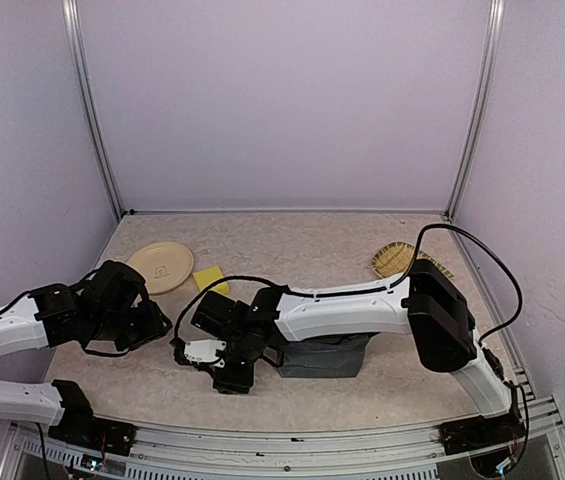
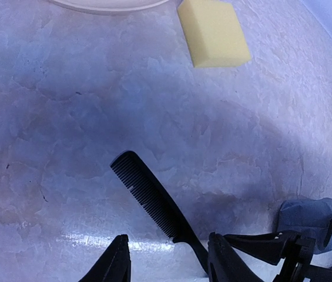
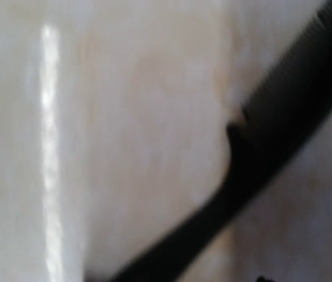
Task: Sort the hair-cutting tools
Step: Move the comb to the center of the board.
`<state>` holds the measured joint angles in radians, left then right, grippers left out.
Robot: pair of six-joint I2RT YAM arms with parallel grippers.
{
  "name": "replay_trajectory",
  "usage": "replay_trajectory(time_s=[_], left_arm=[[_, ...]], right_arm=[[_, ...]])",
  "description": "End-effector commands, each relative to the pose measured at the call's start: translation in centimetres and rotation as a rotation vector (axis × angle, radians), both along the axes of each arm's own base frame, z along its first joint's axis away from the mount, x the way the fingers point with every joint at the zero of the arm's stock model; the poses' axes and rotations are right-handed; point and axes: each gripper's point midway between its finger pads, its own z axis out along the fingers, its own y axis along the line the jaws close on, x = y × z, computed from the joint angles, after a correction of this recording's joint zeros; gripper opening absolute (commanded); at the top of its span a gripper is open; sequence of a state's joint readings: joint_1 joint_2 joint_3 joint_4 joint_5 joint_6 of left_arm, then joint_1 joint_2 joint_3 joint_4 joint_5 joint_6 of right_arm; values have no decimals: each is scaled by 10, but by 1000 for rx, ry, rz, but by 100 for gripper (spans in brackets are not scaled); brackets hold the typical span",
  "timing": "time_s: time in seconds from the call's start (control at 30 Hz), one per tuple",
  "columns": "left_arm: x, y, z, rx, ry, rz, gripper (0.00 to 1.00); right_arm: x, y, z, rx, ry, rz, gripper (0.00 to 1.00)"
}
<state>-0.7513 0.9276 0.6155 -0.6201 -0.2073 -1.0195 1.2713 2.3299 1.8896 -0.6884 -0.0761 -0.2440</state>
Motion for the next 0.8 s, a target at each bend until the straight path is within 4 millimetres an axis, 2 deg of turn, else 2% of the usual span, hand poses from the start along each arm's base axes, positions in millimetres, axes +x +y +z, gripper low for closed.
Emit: replay_trajectory(time_s=[0.0, 0.1, 0.2, 0.33, 0.47, 0.53, 0.6, 0.67, 0.77], left_arm=[[1, -3, 3, -24, -11, -14, 41], [0, -4, 4, -34, -13, -15, 41], [0, -3, 3, -31, -15, -15, 41], [1, -5, 1, -33, -15, -21, 41], [2, -7, 2, -34, -18, -24, 41], [3, -8, 3, -40, -22, -30, 41], [4, -10, 3, -41, -24, -35, 41], [5, -10, 3, -36, -21, -38, 41], [6, -13, 2, -32, -18, -51, 42]], right_arm=[[-5, 4, -16, -36, 92, -43, 65], [8, 4, -30, -67, 64, -105, 64], [13, -1, -40, -92, 53, -125, 60], [8, -15, -52, -140, 66, -114, 46], [-6, -42, -59, -200, 98, -82, 28], [-15, -57, -53, -210, 117, -58, 19], [-22, -76, -56, -240, 122, -49, 12], [-25, -90, -54, -264, 120, -33, 10], [-43, -117, -61, -364, 191, 31, 5]])
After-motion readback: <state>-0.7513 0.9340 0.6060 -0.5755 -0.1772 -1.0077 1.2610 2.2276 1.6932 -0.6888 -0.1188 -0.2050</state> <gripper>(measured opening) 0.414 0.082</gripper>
